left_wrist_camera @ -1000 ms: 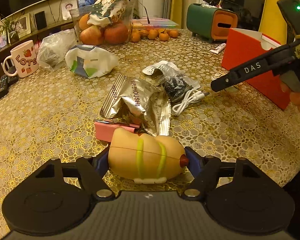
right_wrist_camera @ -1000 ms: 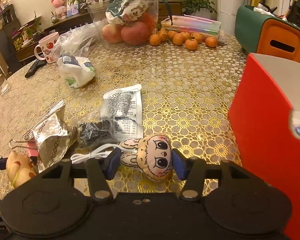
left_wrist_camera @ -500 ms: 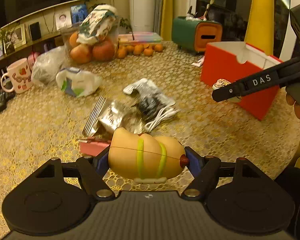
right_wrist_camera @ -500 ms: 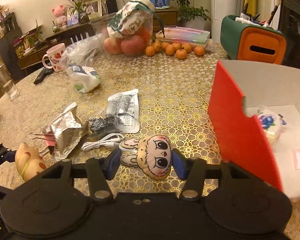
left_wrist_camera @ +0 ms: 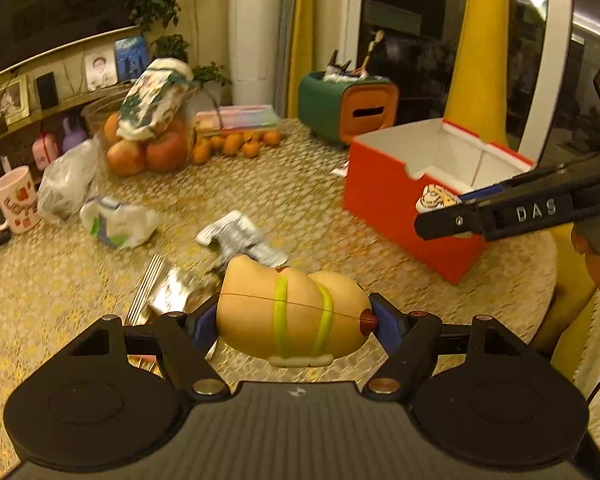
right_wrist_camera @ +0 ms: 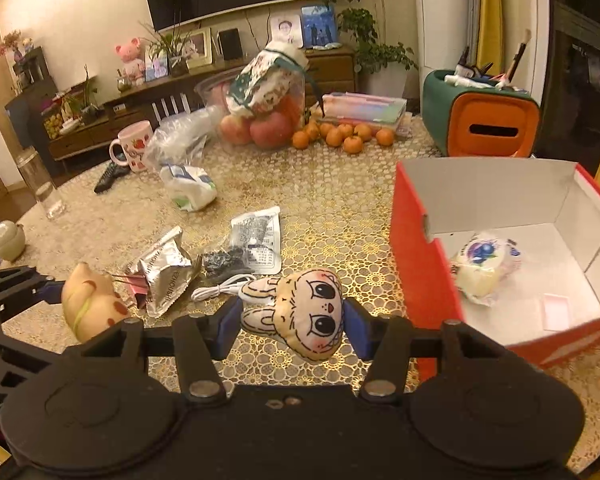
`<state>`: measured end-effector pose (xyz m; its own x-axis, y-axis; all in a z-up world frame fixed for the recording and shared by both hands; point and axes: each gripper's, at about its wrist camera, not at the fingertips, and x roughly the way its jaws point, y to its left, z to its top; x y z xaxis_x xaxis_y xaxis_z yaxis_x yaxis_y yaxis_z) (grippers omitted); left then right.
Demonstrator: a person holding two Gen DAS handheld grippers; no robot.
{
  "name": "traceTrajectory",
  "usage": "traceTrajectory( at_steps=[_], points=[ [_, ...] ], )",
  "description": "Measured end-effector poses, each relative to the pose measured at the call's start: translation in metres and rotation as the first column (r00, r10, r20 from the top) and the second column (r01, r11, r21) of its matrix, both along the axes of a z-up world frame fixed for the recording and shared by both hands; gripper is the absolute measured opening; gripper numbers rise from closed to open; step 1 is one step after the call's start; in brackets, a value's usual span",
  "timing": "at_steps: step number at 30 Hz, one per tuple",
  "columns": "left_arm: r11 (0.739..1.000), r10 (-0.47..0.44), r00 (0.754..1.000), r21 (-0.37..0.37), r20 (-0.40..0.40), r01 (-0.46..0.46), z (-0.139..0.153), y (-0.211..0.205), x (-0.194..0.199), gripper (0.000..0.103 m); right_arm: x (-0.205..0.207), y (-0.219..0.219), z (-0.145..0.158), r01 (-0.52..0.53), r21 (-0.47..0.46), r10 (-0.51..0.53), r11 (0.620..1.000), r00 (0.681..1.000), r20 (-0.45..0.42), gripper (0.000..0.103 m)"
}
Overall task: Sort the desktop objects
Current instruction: 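Carry the squishy and the bunny keychain in both grippers over the red box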
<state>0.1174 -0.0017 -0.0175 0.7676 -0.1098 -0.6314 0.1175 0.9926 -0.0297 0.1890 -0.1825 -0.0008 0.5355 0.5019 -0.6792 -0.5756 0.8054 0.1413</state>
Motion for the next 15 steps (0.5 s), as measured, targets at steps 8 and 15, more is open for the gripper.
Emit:
traceTrajectory(
  at_steps=[8,15],
  points=[
    [0.998,-0.06,0.998,-0.001,0.028,0.06,0.028,-0.032,0.021,0.076,-0.004,-0.029,0.017,0.038,0.008,-0.039,0.999,0.998,0.052,0.053],
    [0.991,-0.131,0.99,0.027,0.047,0.13,0.042,-0.068,0.048,0.076,0.007,-0.057,0.025,0.095,0.016,-0.096,0.995,0.993,0.075,0.053]
  ],
)
